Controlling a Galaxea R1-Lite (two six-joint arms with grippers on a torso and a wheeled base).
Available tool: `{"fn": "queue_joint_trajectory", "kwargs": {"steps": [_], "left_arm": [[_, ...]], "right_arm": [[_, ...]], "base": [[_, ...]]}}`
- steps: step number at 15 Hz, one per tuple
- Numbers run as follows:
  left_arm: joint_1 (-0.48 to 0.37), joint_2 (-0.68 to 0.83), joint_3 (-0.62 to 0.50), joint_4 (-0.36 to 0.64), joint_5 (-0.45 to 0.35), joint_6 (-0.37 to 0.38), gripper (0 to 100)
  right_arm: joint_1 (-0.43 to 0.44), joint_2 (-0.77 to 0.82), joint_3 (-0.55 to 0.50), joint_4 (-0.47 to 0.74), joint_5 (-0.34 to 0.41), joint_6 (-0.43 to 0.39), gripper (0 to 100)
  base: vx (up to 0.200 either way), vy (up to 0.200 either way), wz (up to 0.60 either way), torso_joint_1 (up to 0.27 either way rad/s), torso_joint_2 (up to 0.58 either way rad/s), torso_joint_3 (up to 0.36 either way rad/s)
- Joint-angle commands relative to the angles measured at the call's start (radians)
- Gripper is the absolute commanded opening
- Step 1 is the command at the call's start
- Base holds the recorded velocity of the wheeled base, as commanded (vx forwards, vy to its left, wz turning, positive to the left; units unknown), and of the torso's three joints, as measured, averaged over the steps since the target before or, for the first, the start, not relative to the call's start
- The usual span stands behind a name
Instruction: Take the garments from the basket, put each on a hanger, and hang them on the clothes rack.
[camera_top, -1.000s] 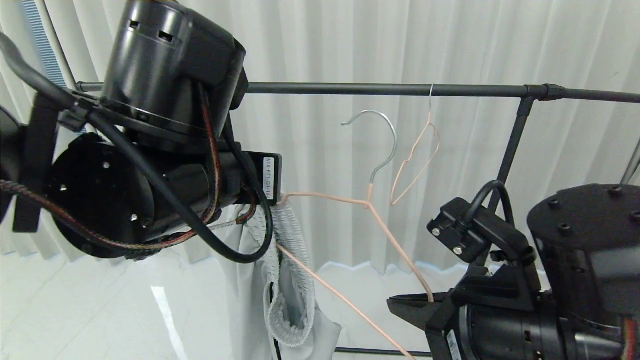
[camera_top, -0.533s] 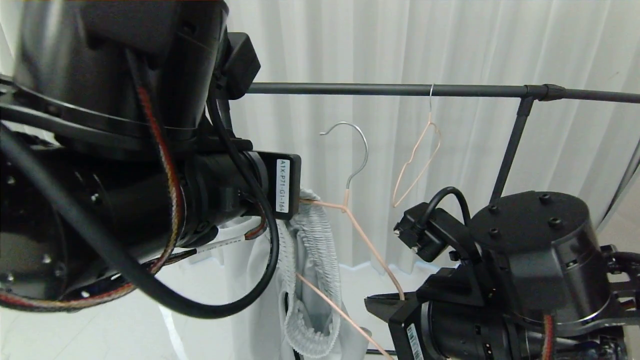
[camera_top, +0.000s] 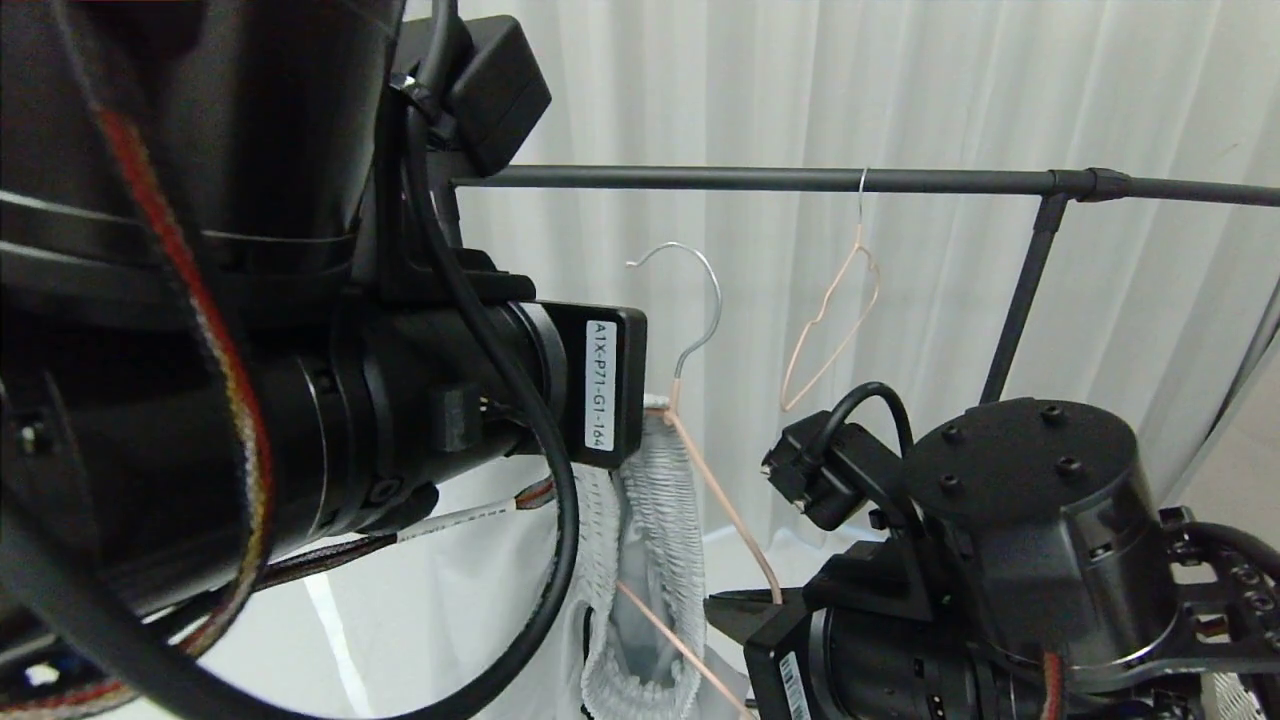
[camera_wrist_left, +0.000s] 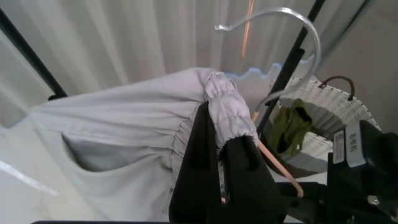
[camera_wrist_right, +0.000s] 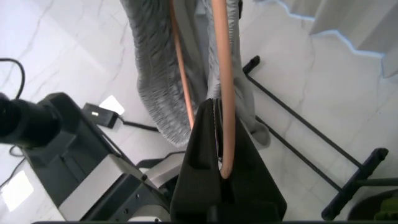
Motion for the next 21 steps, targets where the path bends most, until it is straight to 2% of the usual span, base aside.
{"fn": "queue_joint_trajectory", "kwargs": {"steps": [1,5,7,11,12,16,19,21], "left_arm": [[-0.002,-0.004,0.004,0.000,0.001,-0.002,0],[0.012,-0.013,0.007,-0.004,0.014,0.000,0],[0.015,-0.042,0.025,-0.006,0.014,0.001,0],[-0.010,-0.061,0.048,-0.011,0.012,0.004,0],[-0.024,-0.058,0.055,-0.023,0.012,0.004,0],[-0.027,-0.076,0.093,-0.024,0.014,0.006,0],[-0.024,-0.105,0.137,-0.026,0.015,0.069,0],[-0.024,-0.110,0.150,-0.026,0.015,0.084,0]], "right_arm": [[0.006,-0.004,0.002,-0.020,-0.022,0.000,0],[0.030,-0.024,0.017,-0.094,-0.094,-0.001,0],[0.035,-0.033,0.037,-0.164,-0.163,-0.004,0],[0.056,-0.042,0.093,-0.333,-0.188,-0.013,0],[0.059,-0.038,0.102,-0.368,-0.214,-0.019,0],[0.061,-0.057,0.106,-0.391,-0.246,-0.032,0],[0.061,-0.076,0.108,-0.410,-0.252,-0.064,0],[0.061,-0.076,0.108,-0.433,-0.258,-0.084,0]], "base": [[0.000,0.000,0.00,0.000,0.00,0.000],[0.000,0.000,0.00,0.000,0.00,0.000],[0.000,0.000,0.00,0.000,0.00,0.000],[0.000,0.000,0.00,0.000,0.00,0.000],[0.000,0.000,0.00,0.000,0.00,0.000],[0.000,0.000,0.00,0.000,0.00,0.000],[0.000,0.000,0.00,0.000,0.00,0.000],[0.000,0.000,0.00,0.000,0.00,0.000]]}}
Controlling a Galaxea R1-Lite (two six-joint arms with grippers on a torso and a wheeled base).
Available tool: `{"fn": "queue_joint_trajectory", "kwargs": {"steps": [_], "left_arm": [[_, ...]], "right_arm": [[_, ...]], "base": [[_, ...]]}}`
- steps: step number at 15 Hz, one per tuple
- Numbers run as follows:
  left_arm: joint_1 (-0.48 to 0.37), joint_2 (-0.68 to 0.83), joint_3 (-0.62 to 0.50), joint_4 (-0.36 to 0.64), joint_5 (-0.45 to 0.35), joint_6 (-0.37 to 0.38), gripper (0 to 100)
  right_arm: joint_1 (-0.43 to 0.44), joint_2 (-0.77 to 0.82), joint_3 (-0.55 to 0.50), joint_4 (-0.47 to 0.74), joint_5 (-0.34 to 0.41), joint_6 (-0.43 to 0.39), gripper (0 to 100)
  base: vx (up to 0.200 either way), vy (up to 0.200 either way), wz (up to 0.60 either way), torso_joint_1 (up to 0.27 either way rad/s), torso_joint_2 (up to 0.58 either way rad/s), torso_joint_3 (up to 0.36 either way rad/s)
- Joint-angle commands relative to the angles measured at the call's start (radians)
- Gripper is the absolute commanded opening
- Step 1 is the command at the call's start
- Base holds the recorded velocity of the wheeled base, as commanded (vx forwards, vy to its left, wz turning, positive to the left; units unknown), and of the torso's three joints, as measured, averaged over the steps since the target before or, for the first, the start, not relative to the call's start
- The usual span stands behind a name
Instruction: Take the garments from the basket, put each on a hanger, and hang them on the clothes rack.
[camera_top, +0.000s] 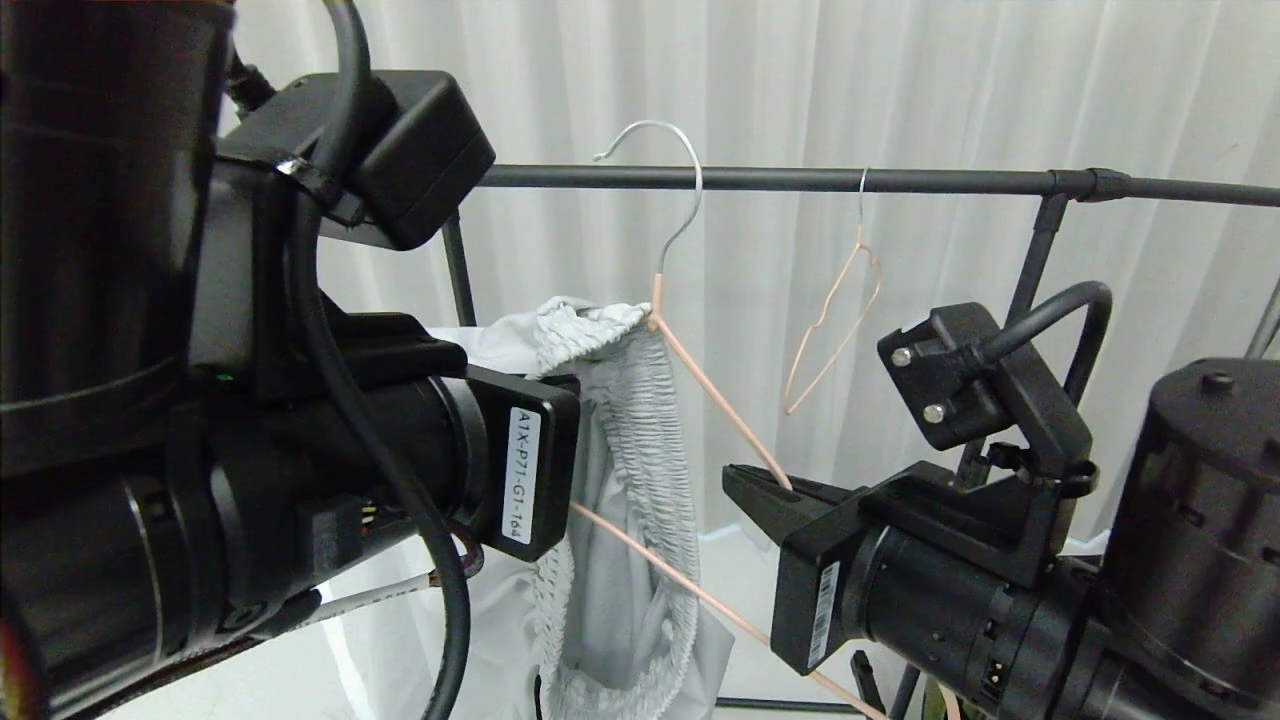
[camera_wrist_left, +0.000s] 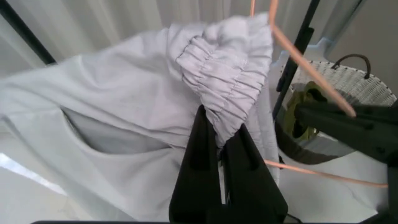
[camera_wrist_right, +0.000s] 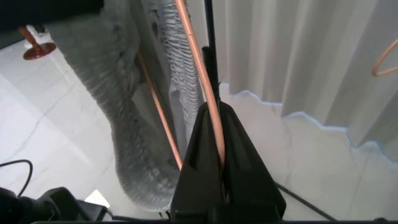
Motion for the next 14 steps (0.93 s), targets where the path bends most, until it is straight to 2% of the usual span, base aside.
{"fn": "queue_joint_trajectory", "kwargs": {"steps": [1,5,6,9,12,14], "left_arm": [[0.000,-0.008,0.007,-0.007,0.001,0.002,0],[-0.003,-0.004,0.013,-0.063,-0.001,0.030,0],[-0.003,-0.004,0.012,-0.063,-0.001,0.030,100],[-0.004,-0.011,0.013,-0.063,-0.002,0.030,100],[-0.013,-0.041,0.033,-0.063,-0.002,0.030,100],[-0.066,-0.096,0.081,-0.063,-0.001,0.030,100]], "right_arm": [[0.000,-0.008,0.000,-0.015,-0.001,-0.011,0],[0.002,-0.016,0.000,-0.068,-0.001,-0.056,0],[0.005,-0.017,0.000,-0.078,-0.001,-0.070,0],[0.011,-0.017,0.001,-0.123,-0.004,-0.103,0],[0.009,-0.020,0.017,-0.158,-0.047,-0.134,0],[0.005,-0.054,0.069,-0.164,-0.050,-0.151,0]], "base": [[0.000,0.000,0.00,0.000,0.00,0.000],[0.000,0.000,0.00,0.000,0.00,0.000],[0.000,0.000,0.00,0.000,0.00,0.000],[0.000,0.000,0.00,0.000,0.00,0.000],[0.000,0.000,0.00,0.000,0.00,0.000],[0.000,0.000,0.00,0.000,0.00,0.000]]}}
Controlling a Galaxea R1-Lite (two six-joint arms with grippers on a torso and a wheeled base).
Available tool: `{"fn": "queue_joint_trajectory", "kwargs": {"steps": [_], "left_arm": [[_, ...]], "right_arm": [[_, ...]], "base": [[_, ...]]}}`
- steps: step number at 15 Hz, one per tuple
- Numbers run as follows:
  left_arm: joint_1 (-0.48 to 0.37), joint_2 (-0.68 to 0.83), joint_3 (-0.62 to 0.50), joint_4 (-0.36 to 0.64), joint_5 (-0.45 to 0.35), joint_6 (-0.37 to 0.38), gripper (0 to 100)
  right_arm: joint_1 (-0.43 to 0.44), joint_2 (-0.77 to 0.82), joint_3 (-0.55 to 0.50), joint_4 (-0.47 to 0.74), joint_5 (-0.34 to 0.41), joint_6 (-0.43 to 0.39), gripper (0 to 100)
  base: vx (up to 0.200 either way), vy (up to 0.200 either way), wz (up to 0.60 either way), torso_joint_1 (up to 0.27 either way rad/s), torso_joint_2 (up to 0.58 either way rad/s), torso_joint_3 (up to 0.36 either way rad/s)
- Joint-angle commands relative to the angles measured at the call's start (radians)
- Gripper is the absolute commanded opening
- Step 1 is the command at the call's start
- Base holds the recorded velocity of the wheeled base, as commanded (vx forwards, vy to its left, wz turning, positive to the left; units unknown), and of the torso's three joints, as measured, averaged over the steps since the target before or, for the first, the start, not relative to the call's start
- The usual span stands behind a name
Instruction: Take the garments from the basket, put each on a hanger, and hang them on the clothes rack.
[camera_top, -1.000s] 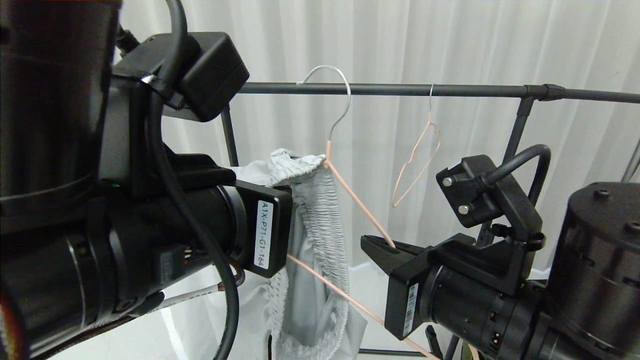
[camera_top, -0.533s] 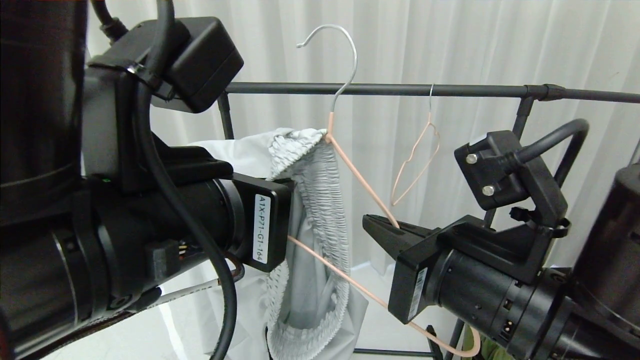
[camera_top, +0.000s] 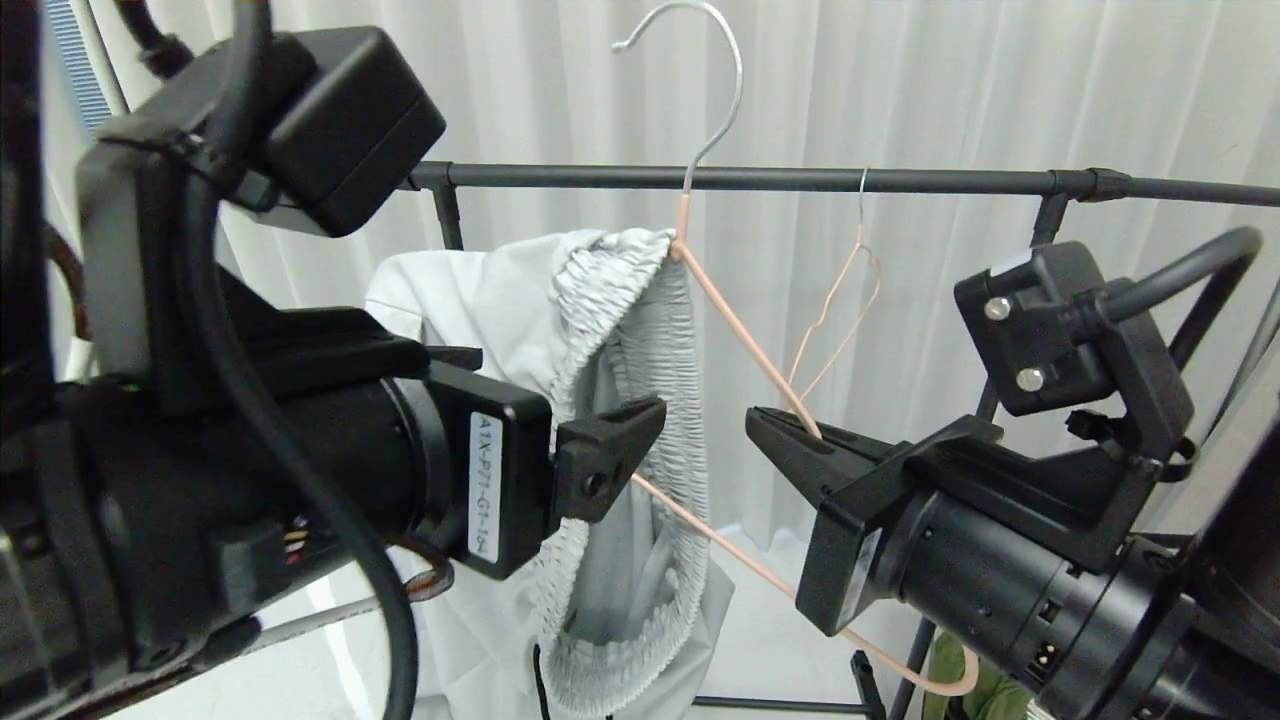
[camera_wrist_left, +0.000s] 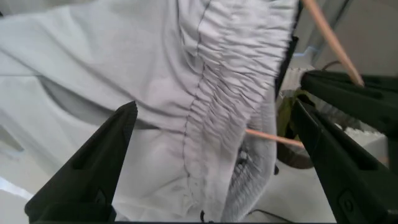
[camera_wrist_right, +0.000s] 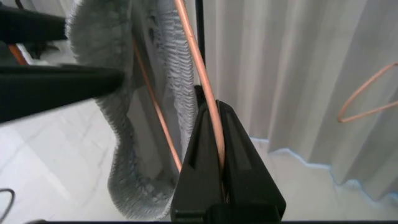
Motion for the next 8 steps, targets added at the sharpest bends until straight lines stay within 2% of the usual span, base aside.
{"fn": "queue_joint_trajectory", "kwargs": {"steps": [1,4,6,8], "left_arm": [[-0.056,-0.087,0.071,0.000,0.000,0.001,100],[-0.069,-0.196,0.174,0.000,-0.006,0.075,100],[-0.071,-0.234,0.202,0.000,-0.012,0.141,100],[-0.069,-0.248,0.211,0.000,-0.034,0.157,100]], "right_arm": [[-0.007,-0.049,0.055,-0.002,0.000,-0.014,0],[-0.010,-0.124,0.150,-0.002,0.006,-0.044,0],[-0.010,-0.158,0.199,-0.002,0.007,-0.047,0],[-0.009,-0.190,0.245,-0.002,0.026,-0.063,0]], "base": [[0.000,0.000,0.00,0.000,0.00,0.000],[0.000,0.000,0.00,0.000,0.00,0.000],[0.000,0.000,0.00,0.000,0.00,0.000],[0.000,0.000,0.00,0.000,0.00,0.000]]}}
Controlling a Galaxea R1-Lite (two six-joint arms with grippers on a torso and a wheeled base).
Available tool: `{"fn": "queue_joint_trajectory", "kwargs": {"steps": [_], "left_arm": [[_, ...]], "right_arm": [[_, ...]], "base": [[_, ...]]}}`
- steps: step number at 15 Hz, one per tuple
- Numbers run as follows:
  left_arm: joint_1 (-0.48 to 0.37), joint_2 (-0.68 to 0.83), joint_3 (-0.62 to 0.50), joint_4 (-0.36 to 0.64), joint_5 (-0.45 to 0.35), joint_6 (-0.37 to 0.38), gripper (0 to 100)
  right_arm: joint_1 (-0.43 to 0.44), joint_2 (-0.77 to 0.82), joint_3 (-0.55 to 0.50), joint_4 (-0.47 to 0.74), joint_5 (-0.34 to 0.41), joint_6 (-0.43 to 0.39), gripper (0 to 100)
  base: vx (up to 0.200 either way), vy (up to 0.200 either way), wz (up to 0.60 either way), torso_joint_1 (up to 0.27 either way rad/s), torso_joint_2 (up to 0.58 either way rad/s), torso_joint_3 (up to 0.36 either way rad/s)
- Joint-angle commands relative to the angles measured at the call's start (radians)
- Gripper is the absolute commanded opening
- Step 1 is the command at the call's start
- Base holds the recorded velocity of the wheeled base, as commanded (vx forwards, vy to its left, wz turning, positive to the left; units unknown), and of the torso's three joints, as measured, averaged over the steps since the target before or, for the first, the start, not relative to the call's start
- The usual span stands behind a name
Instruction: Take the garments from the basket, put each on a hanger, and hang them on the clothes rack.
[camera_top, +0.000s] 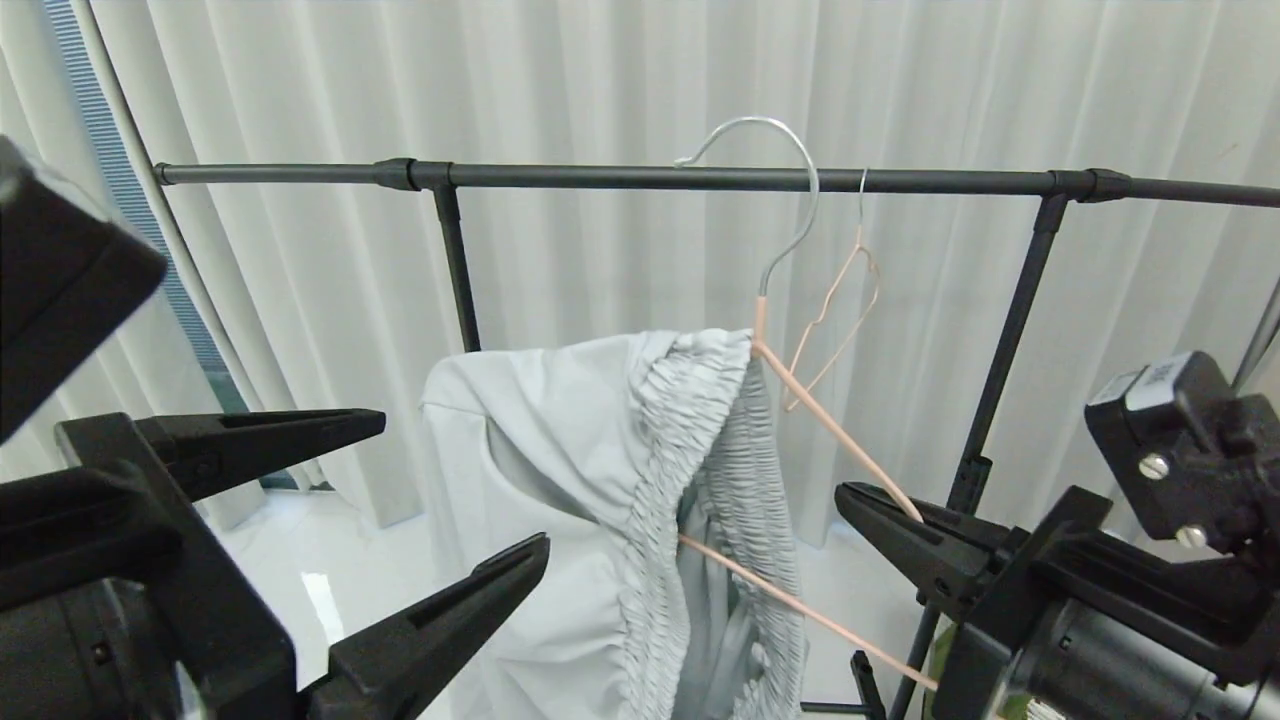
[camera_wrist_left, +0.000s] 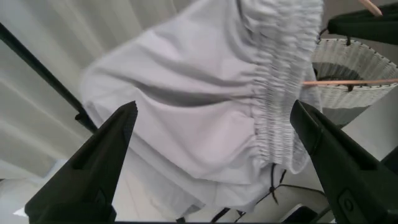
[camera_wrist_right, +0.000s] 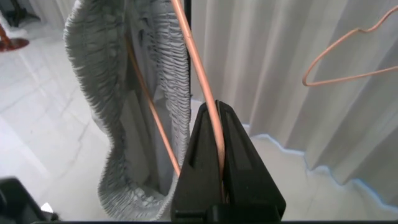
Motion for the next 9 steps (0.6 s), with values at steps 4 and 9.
{"fn": "queue_joint_trajectory", "kwargs": {"steps": [4,9], "left_arm": [[0.054,-0.079,0.026,0.000,-0.249,0.079,100],[0.151,-0.102,0.089,0.000,-0.502,0.200,100]], "right_arm": [[0.005,-0.123,0.144,-0.001,0.156,-0.101,0],[0.054,-0.117,0.151,-0.001,0.187,-0.129,0]], "base": [[0.000,0.000,0.00,0.000,0.00,0.000],[0.000,0.000,0.00,0.000,0.00,0.000]]}}
